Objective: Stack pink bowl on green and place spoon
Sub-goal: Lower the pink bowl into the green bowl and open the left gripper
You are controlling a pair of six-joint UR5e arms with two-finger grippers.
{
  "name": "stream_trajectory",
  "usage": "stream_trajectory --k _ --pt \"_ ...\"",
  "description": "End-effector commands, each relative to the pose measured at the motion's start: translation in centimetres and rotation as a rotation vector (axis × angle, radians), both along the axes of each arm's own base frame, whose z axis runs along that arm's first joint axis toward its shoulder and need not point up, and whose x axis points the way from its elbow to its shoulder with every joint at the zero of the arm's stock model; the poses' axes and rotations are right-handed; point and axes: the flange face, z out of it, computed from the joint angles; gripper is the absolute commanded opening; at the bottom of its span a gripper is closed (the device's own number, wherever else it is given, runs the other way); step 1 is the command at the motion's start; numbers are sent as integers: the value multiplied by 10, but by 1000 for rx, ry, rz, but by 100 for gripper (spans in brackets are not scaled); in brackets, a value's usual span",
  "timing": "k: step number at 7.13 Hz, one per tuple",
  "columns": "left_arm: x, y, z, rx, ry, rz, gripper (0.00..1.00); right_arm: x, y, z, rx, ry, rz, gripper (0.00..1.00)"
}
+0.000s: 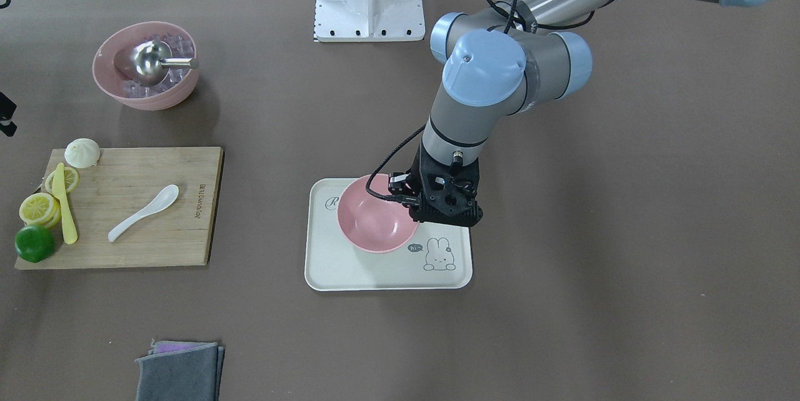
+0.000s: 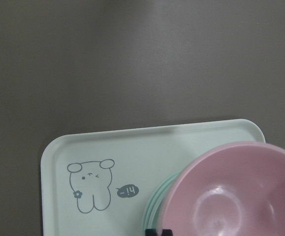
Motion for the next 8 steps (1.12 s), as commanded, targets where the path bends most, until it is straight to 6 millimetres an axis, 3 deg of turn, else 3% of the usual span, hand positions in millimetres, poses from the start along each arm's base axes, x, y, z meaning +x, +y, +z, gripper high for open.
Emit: stream_trajectory --k 1,3,6,8 --pt "16 11 2 13 10 23 0 0 0 0 0 0 0 100" --pt "25 17 5 13 8 38 0 0 0 0 0 0 0 100" --pt "29 14 25 24 14 43 0 0 0 -1 1 -1 0 100" --pt "34 19 25 25 15 52 0 0 0 -1 2 0 1 100"
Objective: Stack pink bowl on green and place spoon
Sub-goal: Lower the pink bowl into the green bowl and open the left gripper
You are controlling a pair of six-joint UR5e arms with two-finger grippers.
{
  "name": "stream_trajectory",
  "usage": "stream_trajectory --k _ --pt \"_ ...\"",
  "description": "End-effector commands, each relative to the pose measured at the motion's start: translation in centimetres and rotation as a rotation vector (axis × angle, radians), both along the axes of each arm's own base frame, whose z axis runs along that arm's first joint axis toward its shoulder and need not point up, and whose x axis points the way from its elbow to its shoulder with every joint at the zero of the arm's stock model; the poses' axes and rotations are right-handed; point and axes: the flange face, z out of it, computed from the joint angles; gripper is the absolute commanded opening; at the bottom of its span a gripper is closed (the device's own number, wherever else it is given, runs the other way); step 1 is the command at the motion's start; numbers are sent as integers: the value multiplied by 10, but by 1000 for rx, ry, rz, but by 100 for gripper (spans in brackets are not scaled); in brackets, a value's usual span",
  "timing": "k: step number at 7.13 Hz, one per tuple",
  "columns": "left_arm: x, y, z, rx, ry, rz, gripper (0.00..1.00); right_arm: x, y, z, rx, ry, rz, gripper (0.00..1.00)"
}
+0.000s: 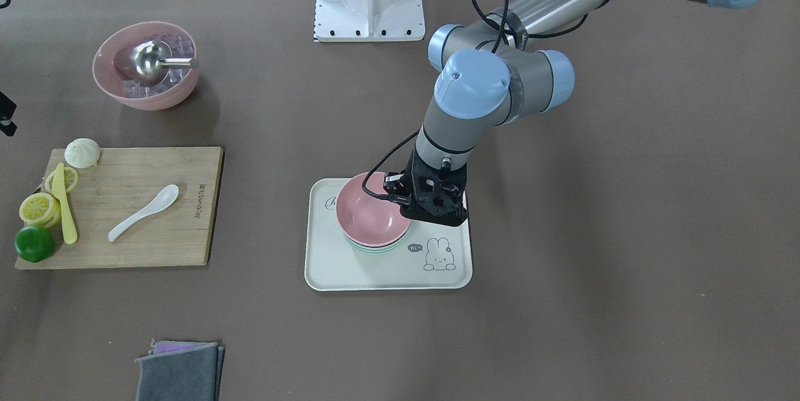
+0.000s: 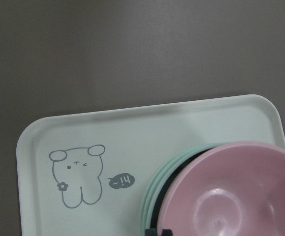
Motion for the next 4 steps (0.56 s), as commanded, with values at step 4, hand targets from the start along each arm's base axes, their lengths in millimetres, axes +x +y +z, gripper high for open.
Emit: stream_trajectory --k 4 --pt "10 4 3 17 18 11 0 0 0 0 0 -1 0 100"
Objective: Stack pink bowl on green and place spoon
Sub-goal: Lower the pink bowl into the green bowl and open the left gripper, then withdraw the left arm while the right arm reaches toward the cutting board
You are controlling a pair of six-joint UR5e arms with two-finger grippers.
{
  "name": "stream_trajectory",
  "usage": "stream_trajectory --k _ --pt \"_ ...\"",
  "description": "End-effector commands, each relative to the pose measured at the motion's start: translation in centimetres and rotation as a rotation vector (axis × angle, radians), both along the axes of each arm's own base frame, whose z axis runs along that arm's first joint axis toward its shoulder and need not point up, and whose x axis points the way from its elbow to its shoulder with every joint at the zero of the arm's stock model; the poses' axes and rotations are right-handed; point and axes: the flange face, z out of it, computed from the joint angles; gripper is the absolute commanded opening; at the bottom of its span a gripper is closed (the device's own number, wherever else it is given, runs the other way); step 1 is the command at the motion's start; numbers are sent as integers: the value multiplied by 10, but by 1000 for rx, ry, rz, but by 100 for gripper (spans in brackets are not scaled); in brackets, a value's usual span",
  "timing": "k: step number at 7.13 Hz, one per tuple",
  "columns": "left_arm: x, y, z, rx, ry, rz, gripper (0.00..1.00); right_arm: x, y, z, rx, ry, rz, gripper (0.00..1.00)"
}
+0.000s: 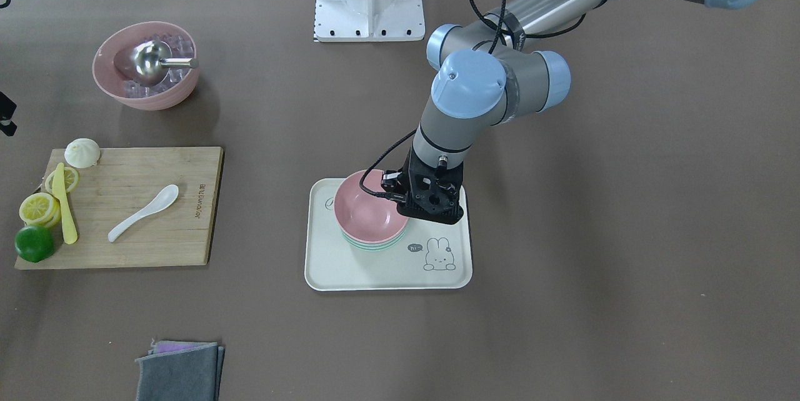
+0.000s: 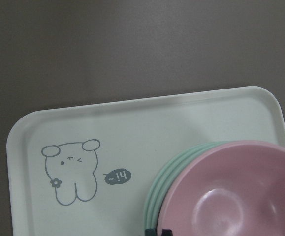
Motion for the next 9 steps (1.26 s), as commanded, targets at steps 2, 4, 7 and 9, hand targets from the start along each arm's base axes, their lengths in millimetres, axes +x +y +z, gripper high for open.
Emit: stream_trajectory --k 2,4,7,9 --pt "4 -3 15 32 35 2 98 0 -1 0 0 -1 0 100" --pt "-16 -7 3 45 59 -11 98 -2 -3 -5 10 -6 -3 100" --pt "-127 -14 56 34 109 68 98 -19 -8 -19 56 -28 -27 100" --pt "-256 -19 127 134 58 135 99 -45 -18 -37 23 -59 12 100"
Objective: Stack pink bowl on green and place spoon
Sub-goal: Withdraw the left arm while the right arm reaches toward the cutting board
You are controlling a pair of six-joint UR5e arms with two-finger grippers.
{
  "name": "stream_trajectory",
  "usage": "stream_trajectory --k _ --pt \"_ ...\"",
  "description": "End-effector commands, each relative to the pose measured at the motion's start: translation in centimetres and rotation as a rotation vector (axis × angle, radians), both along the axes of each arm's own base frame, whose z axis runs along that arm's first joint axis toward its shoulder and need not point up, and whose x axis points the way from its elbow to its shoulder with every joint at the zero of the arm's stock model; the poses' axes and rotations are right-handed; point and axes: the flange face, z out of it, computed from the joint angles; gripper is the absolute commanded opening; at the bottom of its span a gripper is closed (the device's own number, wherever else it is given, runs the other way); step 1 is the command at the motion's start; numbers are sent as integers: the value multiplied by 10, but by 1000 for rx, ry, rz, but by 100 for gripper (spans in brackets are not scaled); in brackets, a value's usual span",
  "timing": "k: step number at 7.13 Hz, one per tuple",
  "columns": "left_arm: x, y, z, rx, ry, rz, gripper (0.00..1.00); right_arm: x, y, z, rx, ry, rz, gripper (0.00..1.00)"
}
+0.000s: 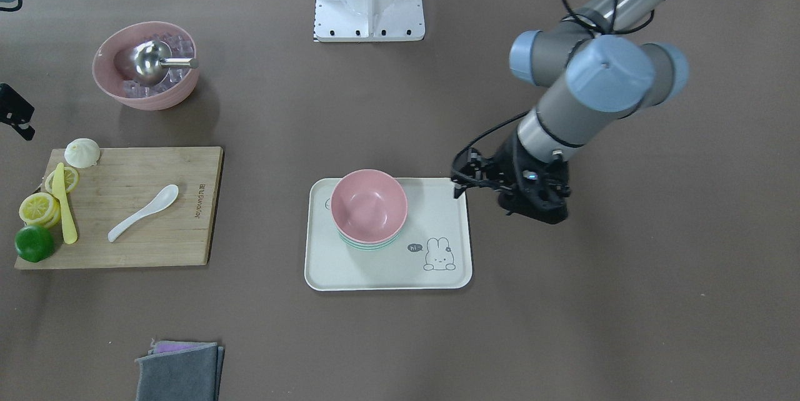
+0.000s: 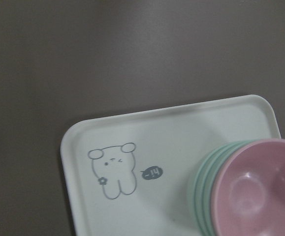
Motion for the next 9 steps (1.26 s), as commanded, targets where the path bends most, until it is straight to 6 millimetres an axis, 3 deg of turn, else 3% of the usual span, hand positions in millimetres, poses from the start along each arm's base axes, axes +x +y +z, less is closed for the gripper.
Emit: stream_trajectory --k 1,2,3,5,6,9 --pt "-140 9 103 132 -64 87 99 -41 -12 -27 -43 -33 61 100" --pt "-211 5 157 189 -88 127 99 -75 -18 -42 -61 -30 110 100" --pt "-262 -1 197 222 -130 150 99 -107 -30 -52 -91 -30 176 100" --pt "-379 -3 302 288 -204 170 99 -159 -63 -52 -196 -20 355 98" --pt "-413 1 333 304 -219 174 99 -177 -79 -45 -219 1 403 98" --pt "-419 9 340 301 -219 169 99 -196 -78 -33 -223 38 507 100"
